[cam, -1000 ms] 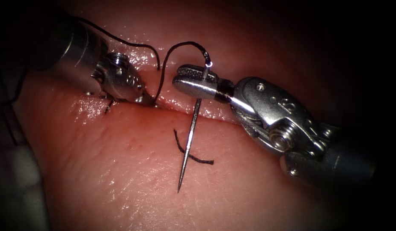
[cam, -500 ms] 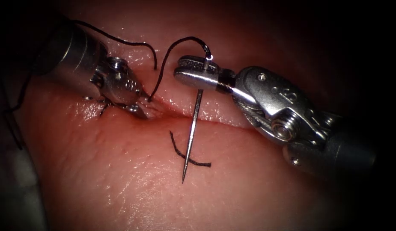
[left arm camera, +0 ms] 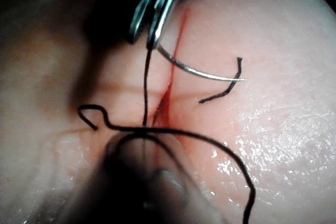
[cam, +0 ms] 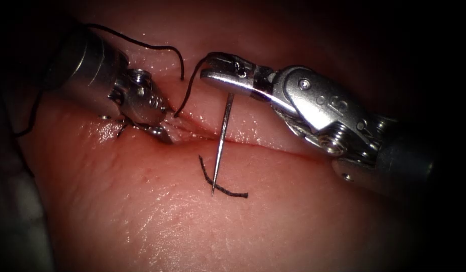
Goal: Wound Closure
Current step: Insert the left gripper into the incision, then throw the needle through the bottom half of the incision with the right gripper
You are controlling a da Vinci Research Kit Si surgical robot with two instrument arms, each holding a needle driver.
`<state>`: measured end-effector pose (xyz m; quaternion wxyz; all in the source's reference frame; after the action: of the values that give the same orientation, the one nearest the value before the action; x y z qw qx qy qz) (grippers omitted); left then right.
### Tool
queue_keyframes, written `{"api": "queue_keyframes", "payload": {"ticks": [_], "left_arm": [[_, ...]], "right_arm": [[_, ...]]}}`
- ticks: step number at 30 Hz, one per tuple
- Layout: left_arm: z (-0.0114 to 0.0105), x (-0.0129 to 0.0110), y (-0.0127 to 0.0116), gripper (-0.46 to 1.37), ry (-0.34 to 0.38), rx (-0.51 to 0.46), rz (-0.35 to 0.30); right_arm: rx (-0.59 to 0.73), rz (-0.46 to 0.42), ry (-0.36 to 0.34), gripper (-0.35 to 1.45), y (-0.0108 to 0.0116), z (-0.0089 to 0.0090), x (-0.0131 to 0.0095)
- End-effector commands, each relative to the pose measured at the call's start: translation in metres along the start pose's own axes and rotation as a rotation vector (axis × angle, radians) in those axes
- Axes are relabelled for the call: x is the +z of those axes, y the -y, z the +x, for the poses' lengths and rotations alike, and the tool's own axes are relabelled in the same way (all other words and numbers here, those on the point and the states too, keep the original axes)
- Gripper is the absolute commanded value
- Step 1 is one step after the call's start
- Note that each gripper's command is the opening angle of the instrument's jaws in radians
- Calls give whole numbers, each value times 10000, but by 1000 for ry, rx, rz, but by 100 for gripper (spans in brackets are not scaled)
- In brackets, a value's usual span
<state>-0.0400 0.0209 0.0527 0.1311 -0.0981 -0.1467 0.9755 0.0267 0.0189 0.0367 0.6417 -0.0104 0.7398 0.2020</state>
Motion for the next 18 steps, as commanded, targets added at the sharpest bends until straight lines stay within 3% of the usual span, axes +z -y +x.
{"api": "queue_keyframes", "payload": {"ticks": [1, 5, 10, 18], "left_arm": [[0, 0, 0, 81, 0, 1, 7], [1, 0, 0, 91, 1, 5, 7], [1, 0, -1, 91, 2, 4, 8], [2, -1, -4, 91, 3, 2, 8]], "right_arm": [[-25, -4, -8, -35, -2, 0, 2], [-114, 22, -27, -35, -8, -2, 16], [-162, 35, -64, -35, -13, -7, 23], [-272, -13, -102, -35, -16, -11, 26]]}}
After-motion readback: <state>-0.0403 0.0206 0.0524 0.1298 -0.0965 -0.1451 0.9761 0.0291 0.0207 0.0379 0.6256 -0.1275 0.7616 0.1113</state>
